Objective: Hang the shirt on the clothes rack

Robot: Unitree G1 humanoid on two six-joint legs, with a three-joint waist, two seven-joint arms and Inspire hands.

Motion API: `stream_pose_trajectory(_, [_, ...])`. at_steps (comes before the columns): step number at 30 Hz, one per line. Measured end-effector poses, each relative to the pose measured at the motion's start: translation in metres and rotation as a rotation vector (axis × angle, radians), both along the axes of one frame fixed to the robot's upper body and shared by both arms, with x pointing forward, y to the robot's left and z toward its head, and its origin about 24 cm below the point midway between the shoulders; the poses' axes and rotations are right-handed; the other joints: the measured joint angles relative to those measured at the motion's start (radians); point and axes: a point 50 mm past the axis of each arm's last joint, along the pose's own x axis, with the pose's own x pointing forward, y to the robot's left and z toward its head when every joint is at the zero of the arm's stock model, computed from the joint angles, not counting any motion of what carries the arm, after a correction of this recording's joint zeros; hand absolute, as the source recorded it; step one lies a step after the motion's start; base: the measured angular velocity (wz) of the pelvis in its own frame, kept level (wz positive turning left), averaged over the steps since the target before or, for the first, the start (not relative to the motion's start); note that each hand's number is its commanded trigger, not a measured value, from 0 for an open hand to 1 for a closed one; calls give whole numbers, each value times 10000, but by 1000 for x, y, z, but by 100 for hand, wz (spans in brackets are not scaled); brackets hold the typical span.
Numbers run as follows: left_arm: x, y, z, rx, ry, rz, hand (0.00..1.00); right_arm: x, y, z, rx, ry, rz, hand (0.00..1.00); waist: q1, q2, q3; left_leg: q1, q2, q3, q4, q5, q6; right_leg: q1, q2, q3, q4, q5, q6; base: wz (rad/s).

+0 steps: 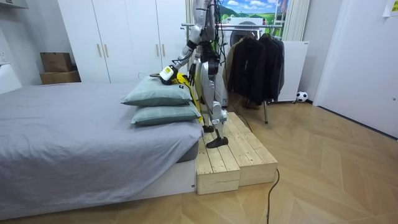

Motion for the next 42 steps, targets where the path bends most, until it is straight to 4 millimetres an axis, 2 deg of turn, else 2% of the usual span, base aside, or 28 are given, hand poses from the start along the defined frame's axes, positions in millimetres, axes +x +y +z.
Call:
stream_pose_trajectory(6, [-2,2,4,-255,-347,123,100,-8,-1,-1,284,106,-327,0,14,148,-1,295,-74,15,-23,-26,37,313,-15,136,-10,-137,93,-3])
stream_pose_trajectory(7, [-3,1,4,-363,-423,105,100,-10,-2,-1,334,119,-484,0,30,213,-45,316,-71,12,-48,-27,37,320,-9,133,1,-143,91,0])
stream_pose_trajectory(9, [-5,1,6,-541,-584,215,100,-11,-3,-1,348,114,-671,0,29,268,-72,405,-69,14,-40,-25,37,335,-9,135,92,-162,64,-3])
stream_pose_trajectory(16, [-8,2,10,-1364,-935,942,100,-17,-5,-2,345,126,-922,0,33,337,-110,723,-68,-1,30,-29,33,682,-9,157,113,-251,86,1])
stream_pose_trajectory(27, [-8,2,14,-1870,-1204,1241,100,-23,-7,-3,405,173,-1279,0,35,359,-100,1075,-92,-52,-105,-57,34,1054,-10,132,27,-360,121,1])
stream_pose_trajectory(34, [1,6,33,-2349,-2369,1262,100,-26,-9,-3,458,96,-1542,0,101,422,-73,1273,-90,-76,-110,-62,26,1304,-12,127,-57,-371,135,1])
stream_pose_trajectory(42, [-3,13,41,-2561,-2982,1617,100,-34,-11,-4,434,231,-1856,0,347,418,-75,1448,-86,1,-117,-70,15,1443,-10,160,-20,-388,139,-2])
